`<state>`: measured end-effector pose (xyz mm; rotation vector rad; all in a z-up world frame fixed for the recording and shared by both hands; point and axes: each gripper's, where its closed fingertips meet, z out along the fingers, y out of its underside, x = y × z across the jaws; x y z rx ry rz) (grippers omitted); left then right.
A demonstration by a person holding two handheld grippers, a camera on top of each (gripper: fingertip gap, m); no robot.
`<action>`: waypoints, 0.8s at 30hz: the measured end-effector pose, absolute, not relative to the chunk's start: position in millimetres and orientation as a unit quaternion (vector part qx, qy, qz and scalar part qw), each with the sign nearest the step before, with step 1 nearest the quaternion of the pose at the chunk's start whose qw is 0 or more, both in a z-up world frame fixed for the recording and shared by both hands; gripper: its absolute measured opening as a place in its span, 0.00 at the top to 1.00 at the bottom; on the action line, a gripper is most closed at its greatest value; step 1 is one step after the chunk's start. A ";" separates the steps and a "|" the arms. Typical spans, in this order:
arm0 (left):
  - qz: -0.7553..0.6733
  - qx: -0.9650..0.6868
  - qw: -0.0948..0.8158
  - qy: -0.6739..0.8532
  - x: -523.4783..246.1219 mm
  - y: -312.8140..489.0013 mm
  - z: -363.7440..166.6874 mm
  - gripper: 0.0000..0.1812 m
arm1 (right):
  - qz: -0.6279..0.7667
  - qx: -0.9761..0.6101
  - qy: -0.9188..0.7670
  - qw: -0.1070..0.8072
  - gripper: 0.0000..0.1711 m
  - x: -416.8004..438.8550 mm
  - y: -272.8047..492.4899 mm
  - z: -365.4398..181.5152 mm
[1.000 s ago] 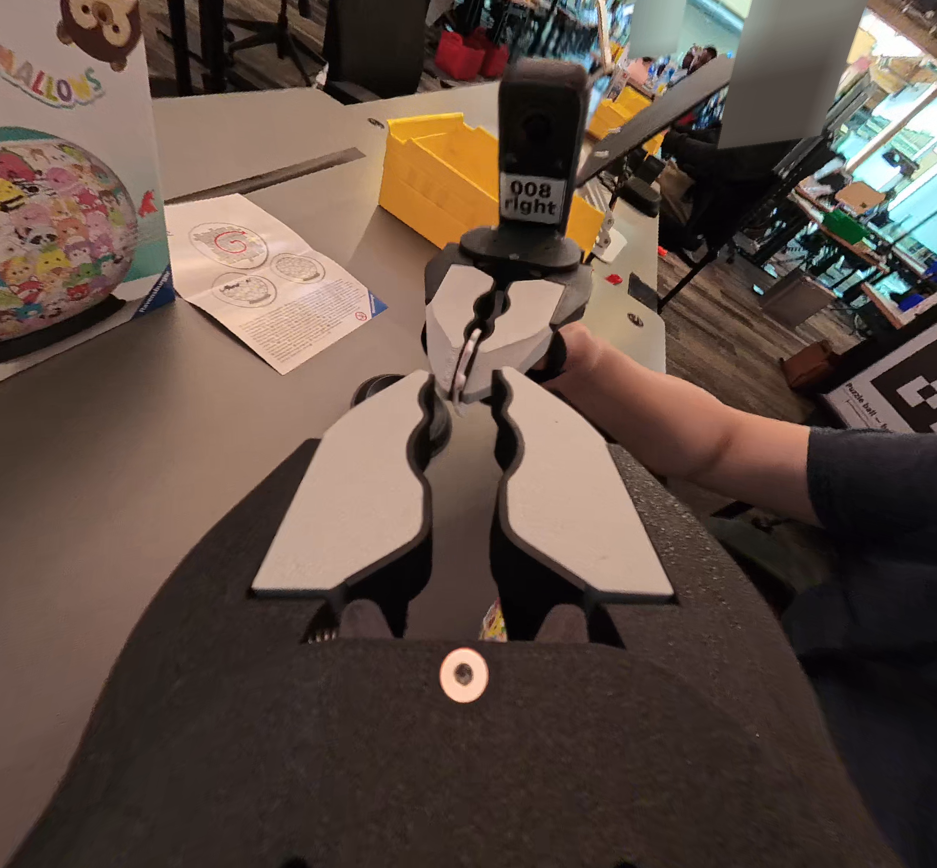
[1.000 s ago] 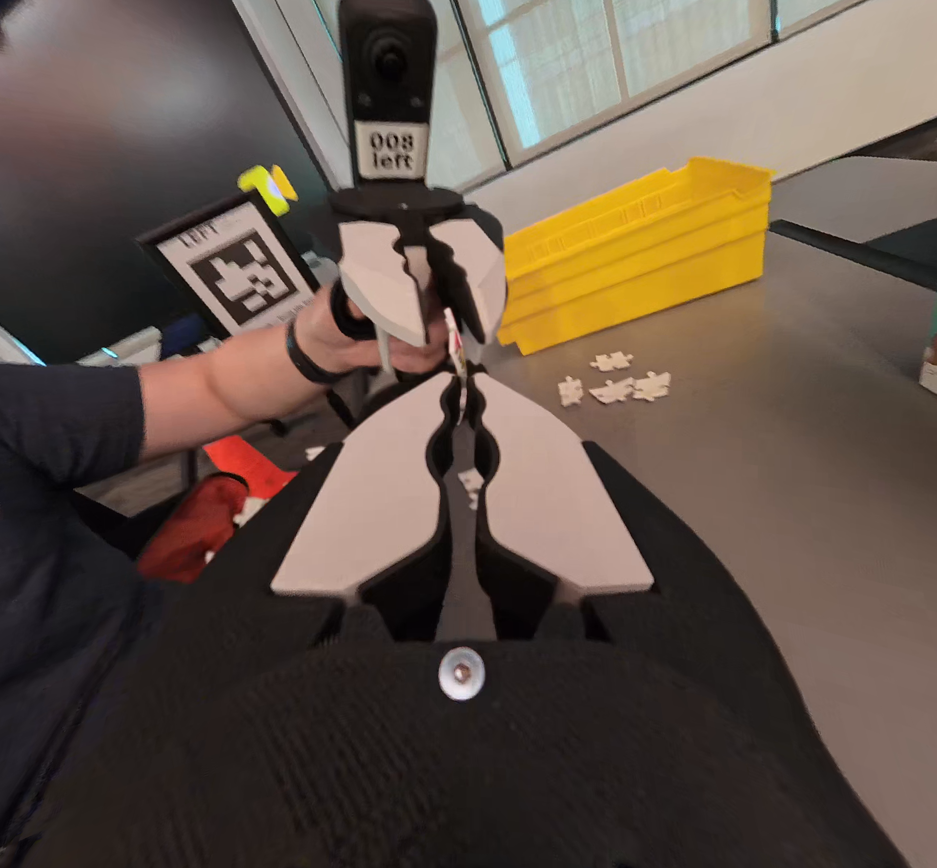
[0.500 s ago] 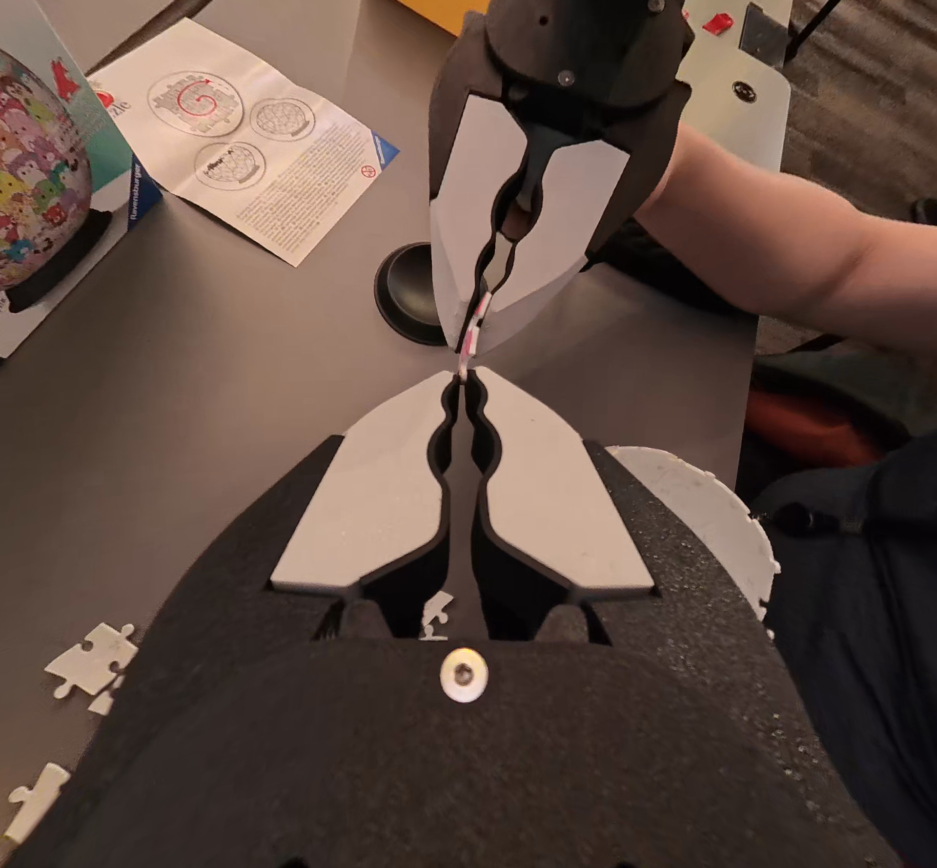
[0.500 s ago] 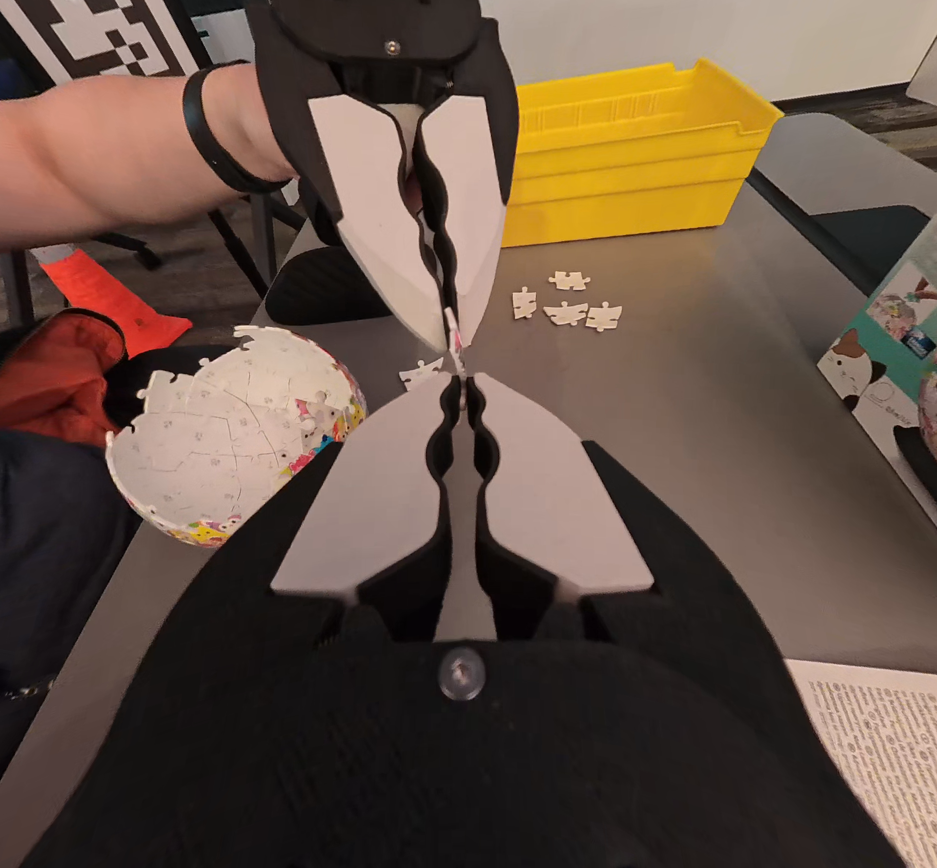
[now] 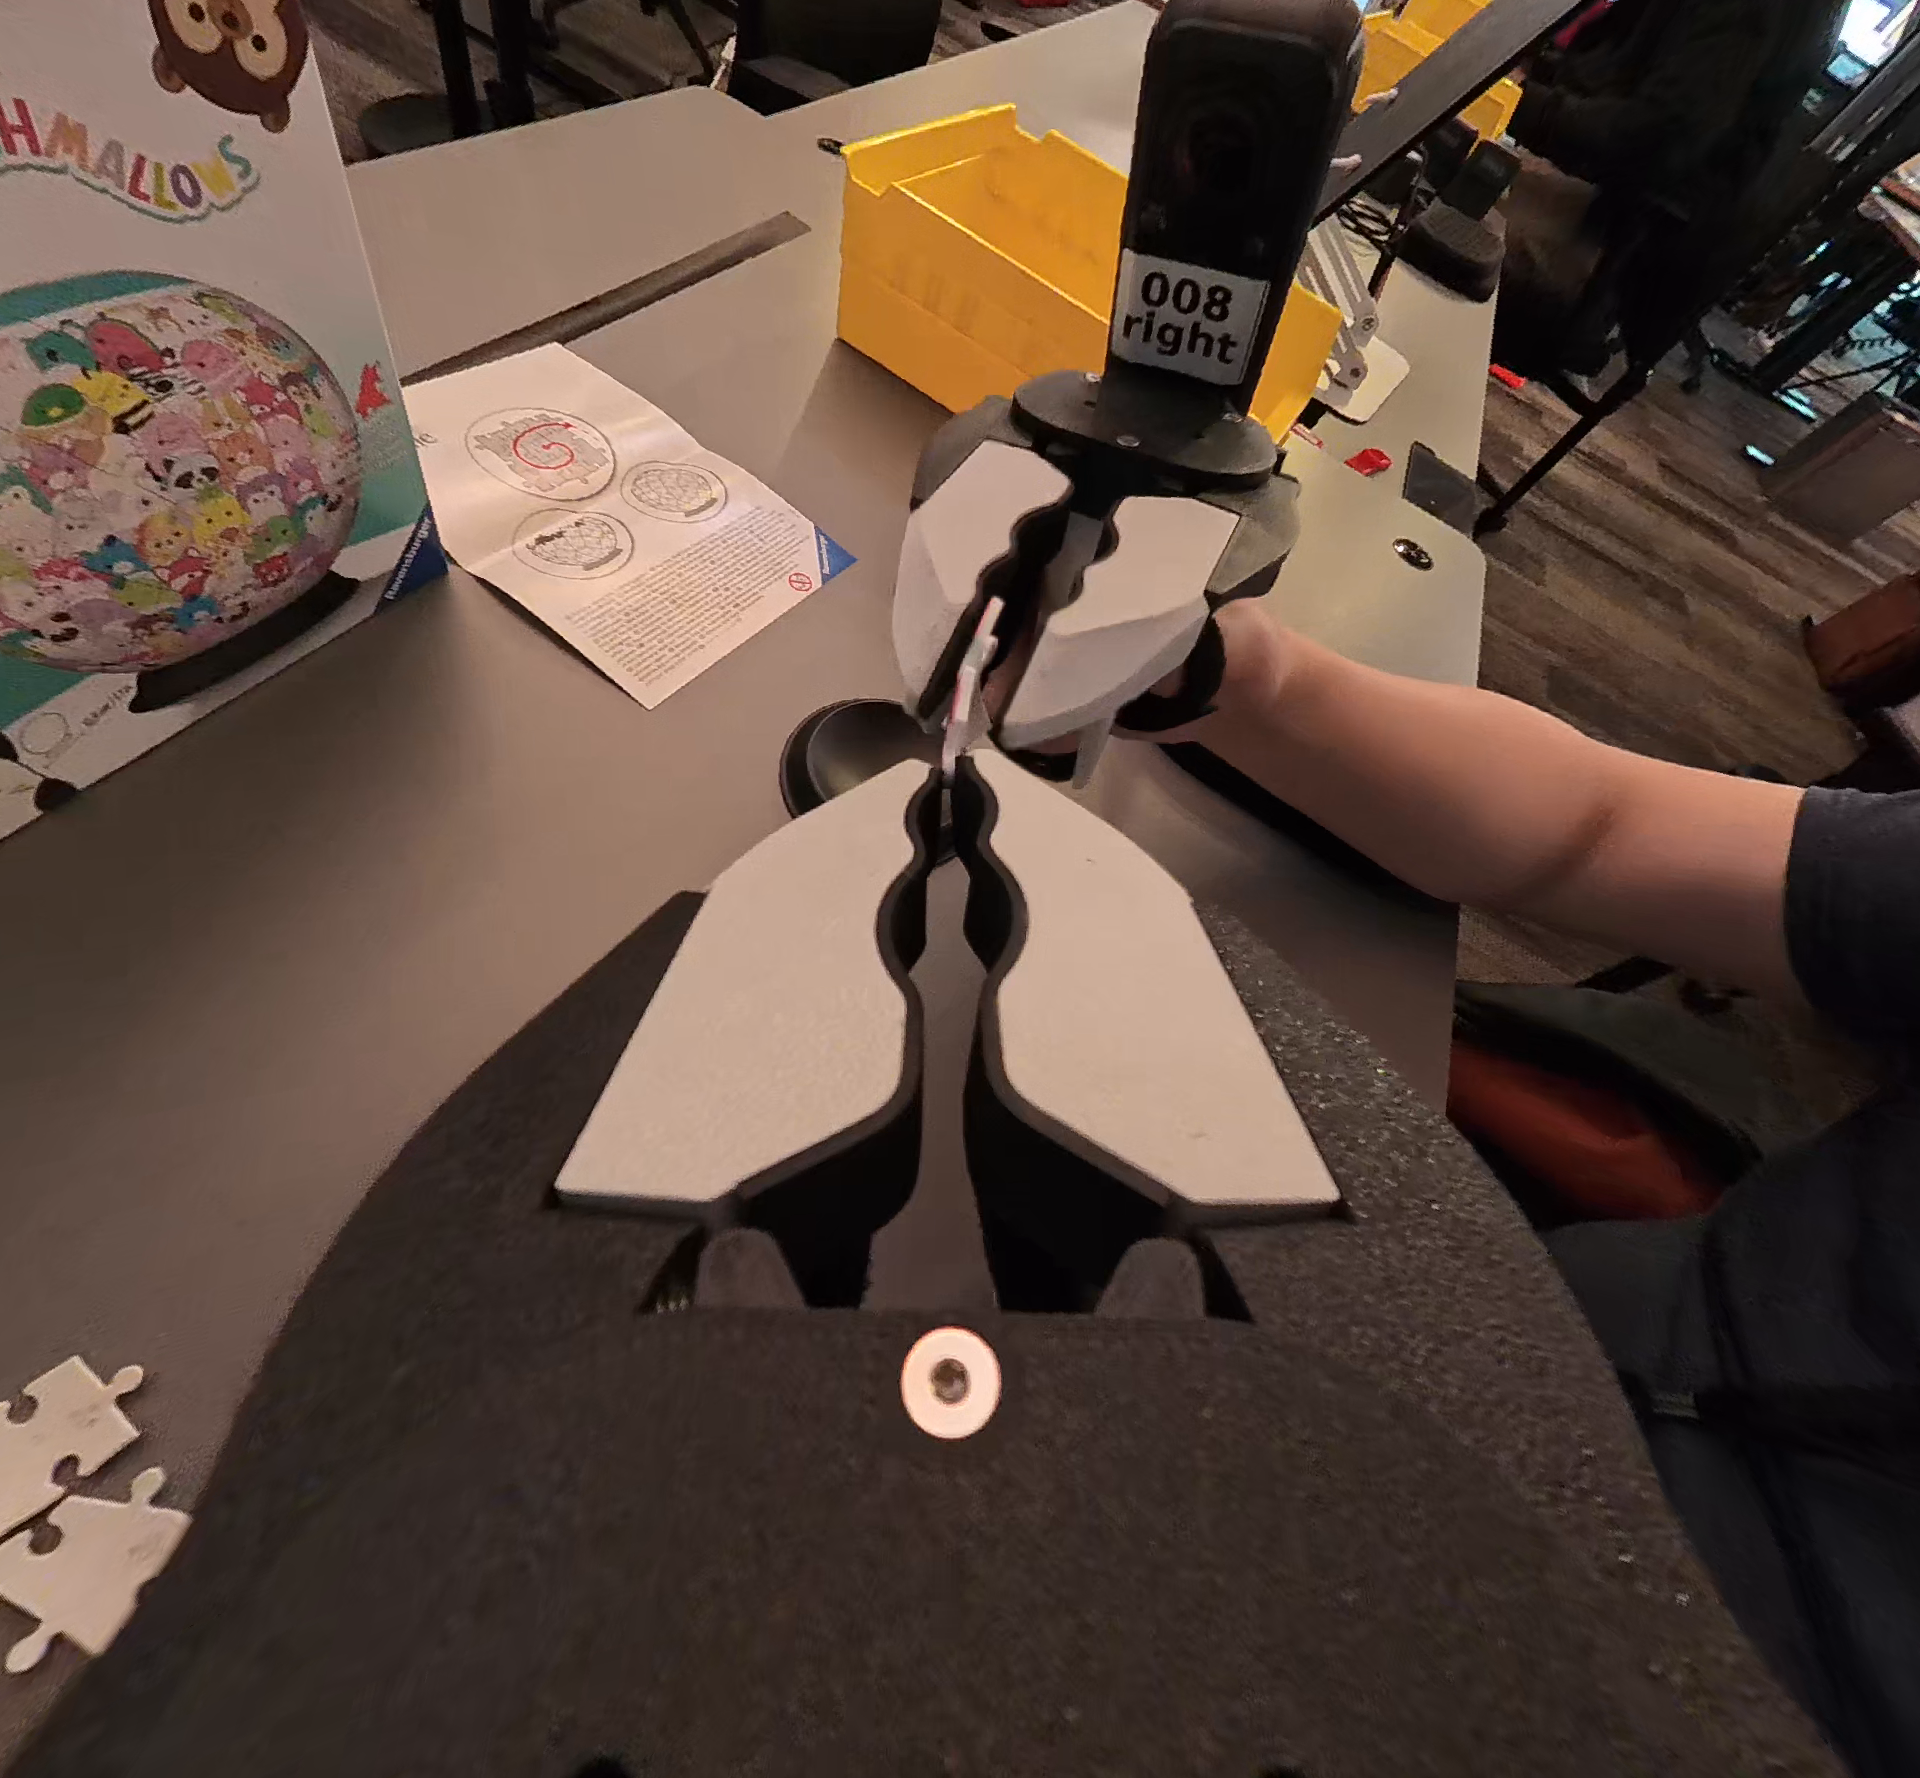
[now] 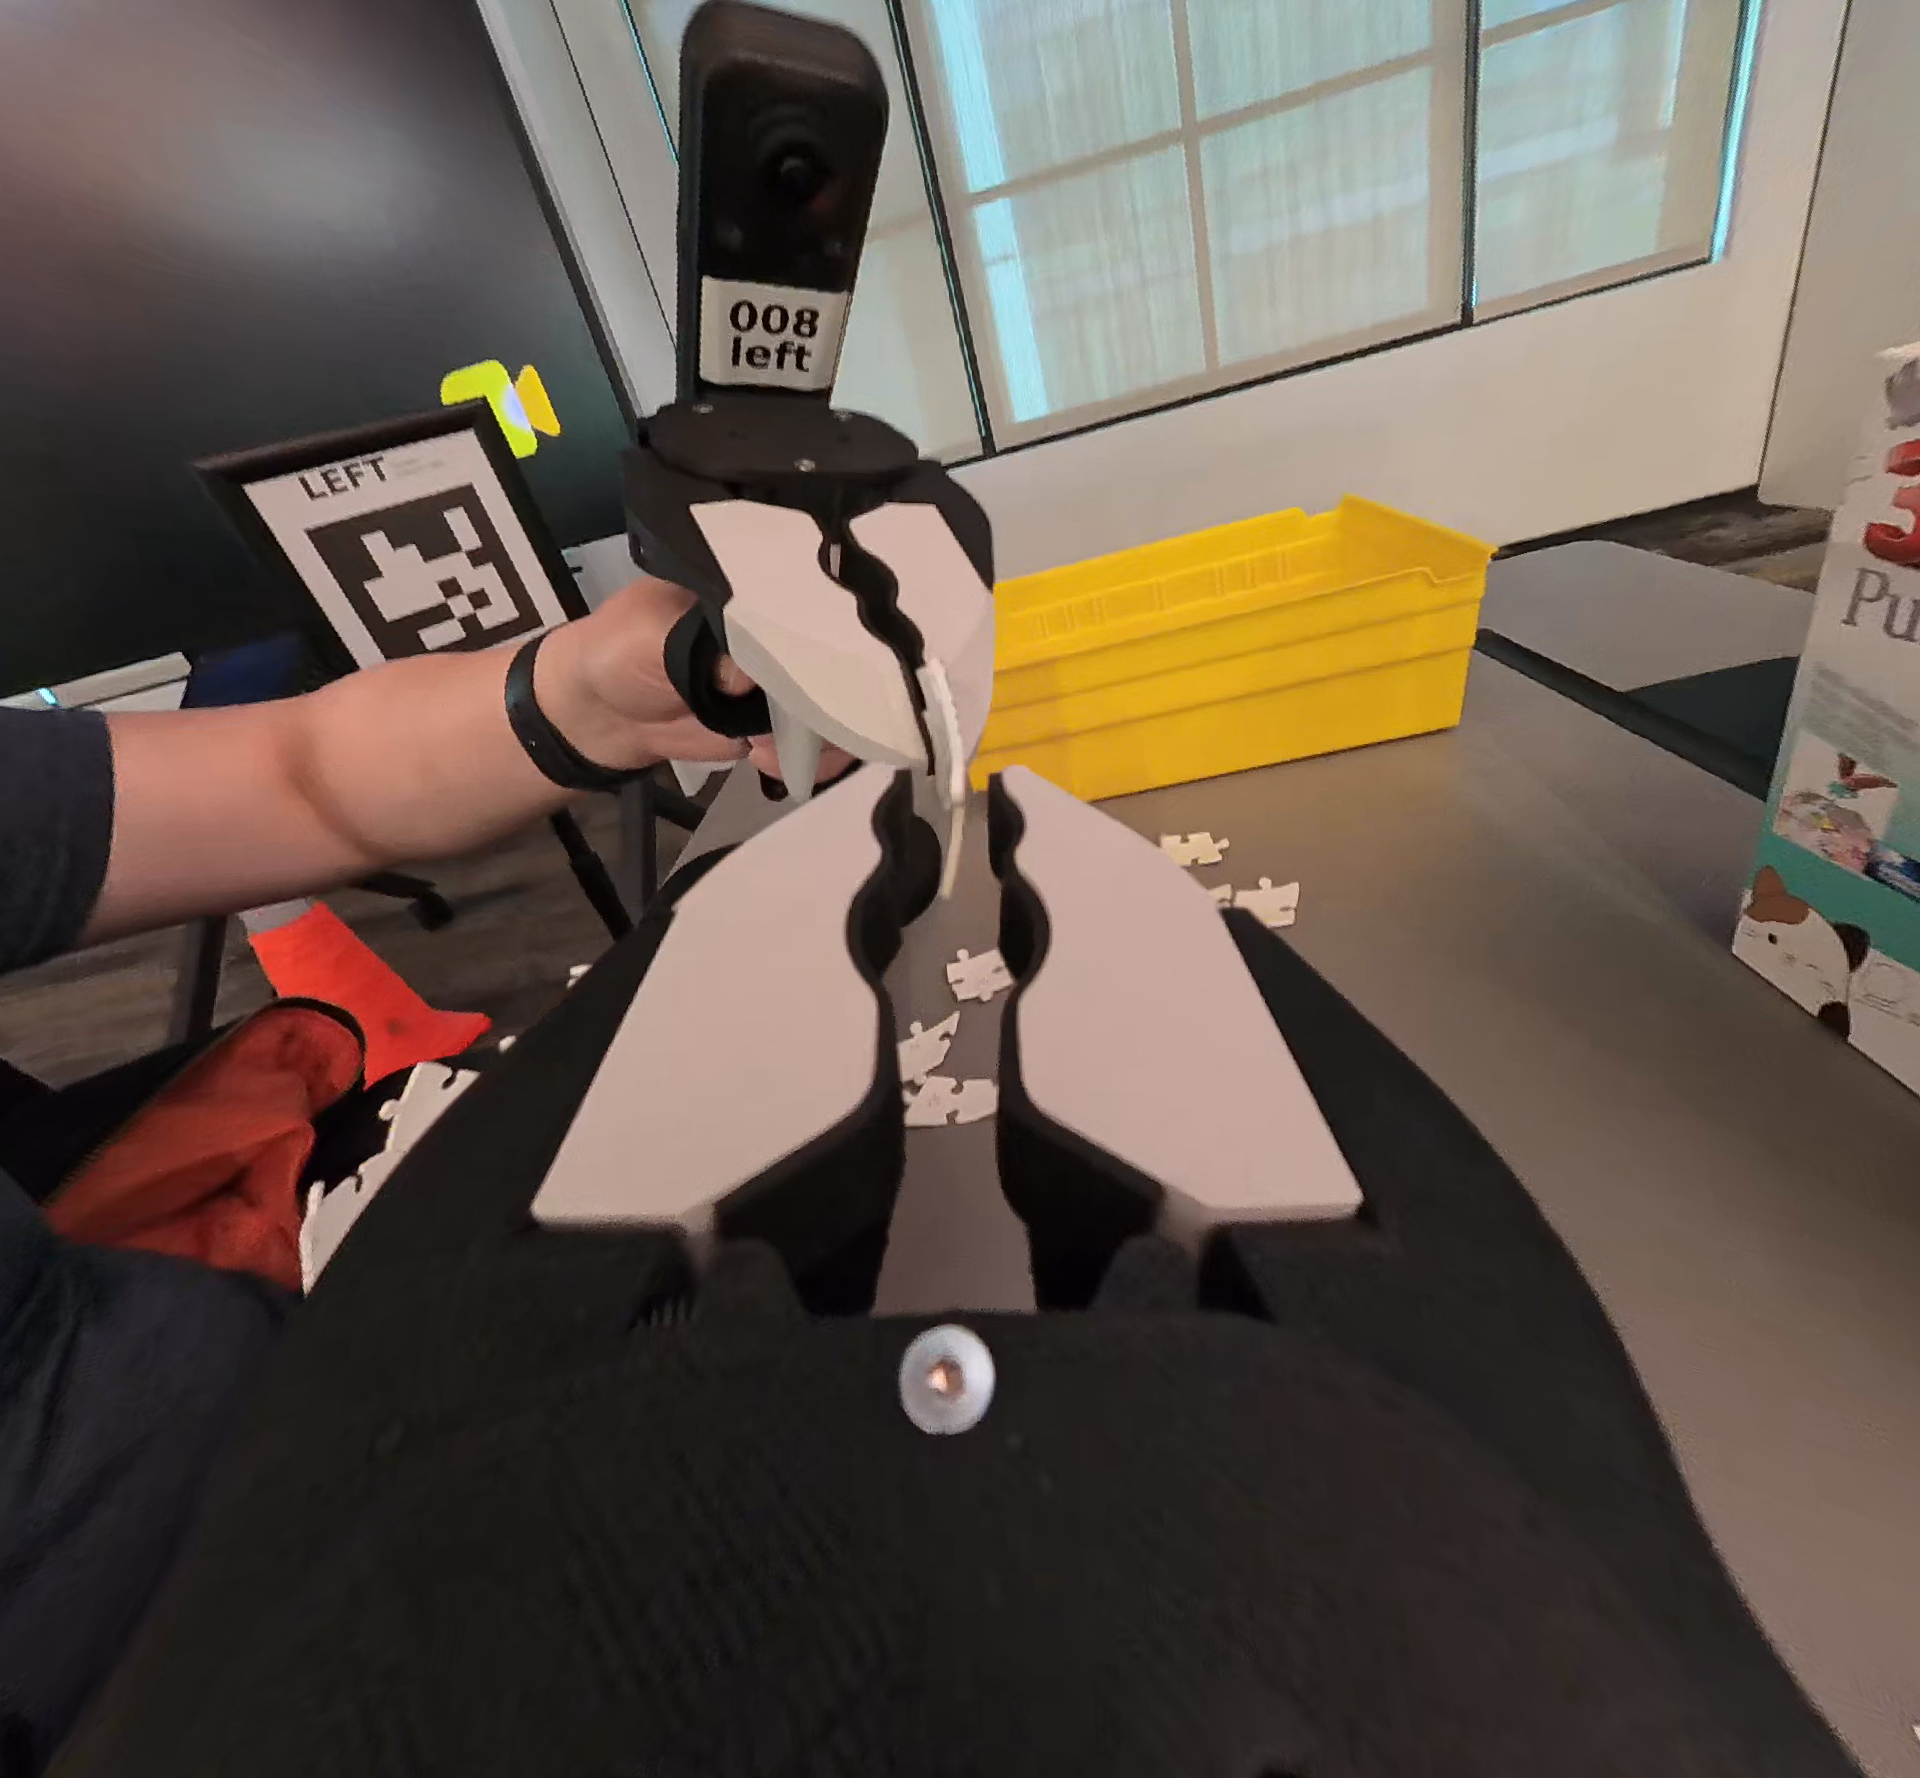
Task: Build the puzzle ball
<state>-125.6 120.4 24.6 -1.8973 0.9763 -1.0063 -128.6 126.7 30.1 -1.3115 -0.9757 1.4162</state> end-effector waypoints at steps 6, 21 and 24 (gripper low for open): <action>-0.402 -0.744 0.380 0.375 -125.9 117.8 21.7 0.99 | 0.595 -0.531 -0.389 0.461 0.95 -125.0 126.5 33.5; -0.396 -0.762 0.358 0.368 -133.0 111.4 9.7 0.84 | 0.568 -0.566 -0.424 0.421 0.98 -133.0 122.5 14.2; -0.390 -0.766 0.357 0.365 -147.6 98.0 11.7 0.76 | 0.575 -0.573 -0.426 0.401 0.98 -132.3 122.8 7.0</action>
